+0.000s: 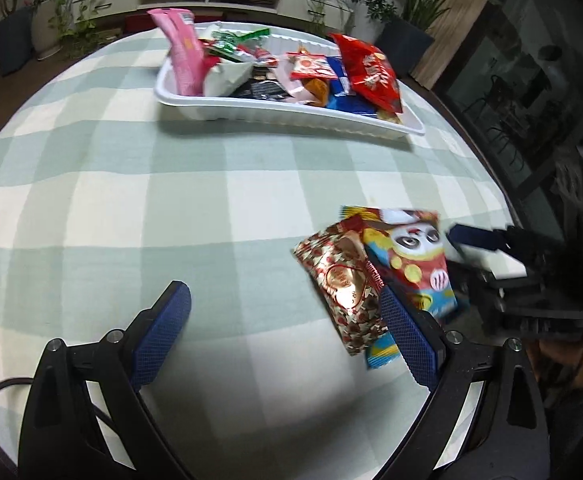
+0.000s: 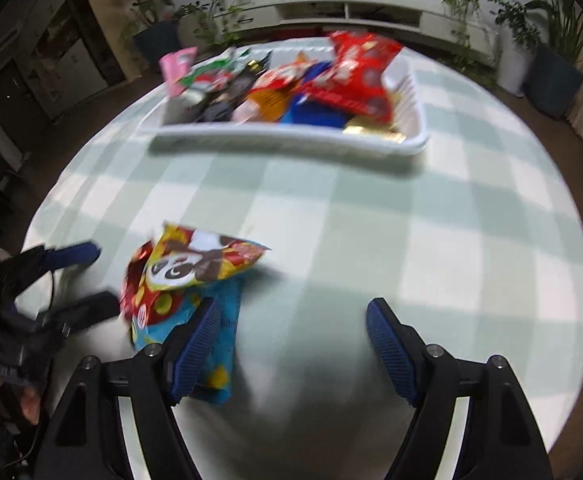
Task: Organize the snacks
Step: 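Grasp the brown-red wrapped candy with the left tool while the right tool grasps the panda-print bag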
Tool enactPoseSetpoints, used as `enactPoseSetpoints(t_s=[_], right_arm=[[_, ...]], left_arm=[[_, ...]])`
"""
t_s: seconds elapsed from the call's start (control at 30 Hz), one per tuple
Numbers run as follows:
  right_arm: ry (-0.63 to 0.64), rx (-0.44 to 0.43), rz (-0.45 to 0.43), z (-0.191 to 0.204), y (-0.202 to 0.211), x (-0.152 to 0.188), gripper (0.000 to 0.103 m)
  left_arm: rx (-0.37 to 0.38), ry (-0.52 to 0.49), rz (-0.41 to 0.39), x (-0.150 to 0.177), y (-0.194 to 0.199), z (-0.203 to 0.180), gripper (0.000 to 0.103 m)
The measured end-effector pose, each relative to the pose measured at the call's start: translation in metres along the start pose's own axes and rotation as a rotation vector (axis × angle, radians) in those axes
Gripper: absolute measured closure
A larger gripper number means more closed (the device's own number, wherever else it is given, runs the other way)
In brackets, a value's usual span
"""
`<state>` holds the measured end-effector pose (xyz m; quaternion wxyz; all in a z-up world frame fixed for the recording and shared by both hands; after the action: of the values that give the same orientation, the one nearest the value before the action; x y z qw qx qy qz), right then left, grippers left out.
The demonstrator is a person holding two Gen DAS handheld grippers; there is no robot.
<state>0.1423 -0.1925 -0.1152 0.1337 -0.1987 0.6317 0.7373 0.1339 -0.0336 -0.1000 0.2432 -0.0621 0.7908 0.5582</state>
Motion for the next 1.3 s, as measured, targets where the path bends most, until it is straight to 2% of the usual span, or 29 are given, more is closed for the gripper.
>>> enactPoseSetpoints(t_s=[0.2,0.37,0.43,0.5,0.6,0.73,0.87,0.97,1.03,1.1,1.3], right_arm=[[-0.079,-0.011,-0.023,-0.006,0.008,0.012,0.026],[-0.147,-0.022,-0.098,-0.007,0.027,0.014,0.026],[-0.188,-0.036,-0.117,-0.010,0.032,0.015,0.026],[-0.223,-0.071,-0.112,-0.011,0.033,0.016,0.026],[-0.234,-0.095,-0.116,-0.005,0.036,0.018,0.026],[-0.229,-0.118,-0.116,0.007,0.037,0.018,0.026],[-0.222,-0.116,-0.110,0.016,0.035,0.018,0.026],[-0.220,-0.112,-0.107,0.017,0.034,0.018,0.026],[-0.219,-0.100,-0.104,0.018,0.034,0.018,0.026],[-0.220,-0.098,-0.101,0.020,0.034,0.018,0.026],[-0.197,-0.090,-0.080,0.033,0.029,0.013,0.026]], left_arm=[[-0.037,-0.013,0.016,-0.005,-0.001,-0.006,0.007],[-0.031,-0.029,0.005,-0.015,-0.002,-0.022,0.007],[-0.052,-0.055,0.006,-0.017,-0.004,-0.027,0.007],[-0.094,-0.060,0.031,-0.020,-0.015,-0.025,0.007],[-0.114,-0.046,0.034,-0.023,-0.022,-0.020,0.007],[-0.138,-0.089,0.052,-0.027,-0.029,-0.023,0.009],[-0.189,-0.148,0.050,-0.026,-0.033,-0.026,0.020],[-0.199,-0.177,0.040,-0.023,-0.031,-0.025,0.027],[-0.200,-0.177,0.030,-0.022,-0.028,-0.021,0.038],[-0.200,-0.179,0.018,-0.022,-0.023,-0.017,0.074],[-0.176,-0.176,0.019,-0.020,-0.016,-0.009,0.078]])
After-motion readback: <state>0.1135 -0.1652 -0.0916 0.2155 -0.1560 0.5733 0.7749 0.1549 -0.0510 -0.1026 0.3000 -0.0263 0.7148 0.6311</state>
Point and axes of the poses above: each gripper's, at about its wrist camera, not at the fingertips, and y roughly against the way its jaws point, z to its left, x to its underside, the point moved 4 cm from there along -y, roughly the way its jaws point, and after that the axes turned 3 degrees about z, right-handed, at the moved point
